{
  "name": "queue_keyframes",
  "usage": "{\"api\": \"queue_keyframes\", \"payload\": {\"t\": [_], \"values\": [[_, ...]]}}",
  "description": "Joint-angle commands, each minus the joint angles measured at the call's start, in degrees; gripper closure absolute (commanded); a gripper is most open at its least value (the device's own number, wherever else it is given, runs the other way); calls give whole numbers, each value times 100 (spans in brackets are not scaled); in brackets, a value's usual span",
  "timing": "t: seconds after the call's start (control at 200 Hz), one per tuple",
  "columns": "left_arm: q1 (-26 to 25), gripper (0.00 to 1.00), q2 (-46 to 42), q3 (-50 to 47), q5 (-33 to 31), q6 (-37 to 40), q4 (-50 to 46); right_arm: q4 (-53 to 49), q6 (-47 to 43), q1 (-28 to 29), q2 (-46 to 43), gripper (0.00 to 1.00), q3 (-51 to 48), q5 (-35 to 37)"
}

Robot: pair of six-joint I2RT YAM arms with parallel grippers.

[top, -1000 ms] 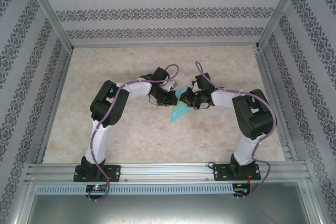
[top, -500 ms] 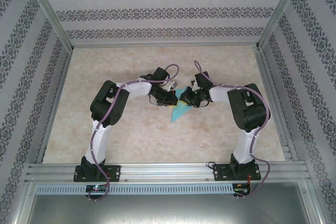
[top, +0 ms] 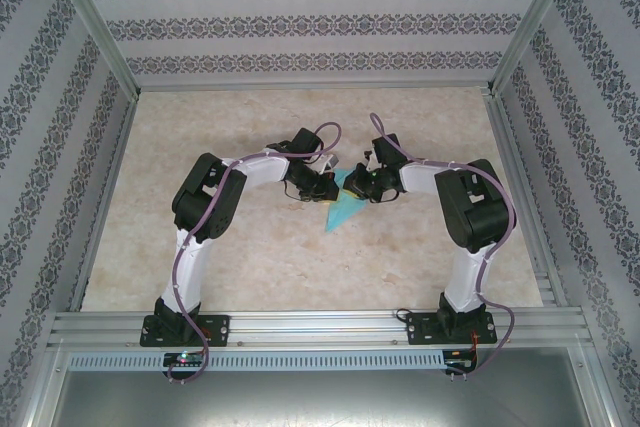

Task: Fold a paper plane with a square sheet of paper (pick it up from the middle)

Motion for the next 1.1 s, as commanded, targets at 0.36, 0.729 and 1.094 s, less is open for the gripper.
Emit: {"api": "queue_keyframes", "payload": {"t": [0.36,0.729,1.094], "values": [[-94,92,532,-196,-1032,301,-566,-787,-420,-163,471,91,541,576],[-105,92,545,-227,-1133,390,-629,-841,-725,-740,420,91,577,835],[-125,92,556,-290,-1099,482,-668,-460,-844,-1420,677,91,861,594]]}}
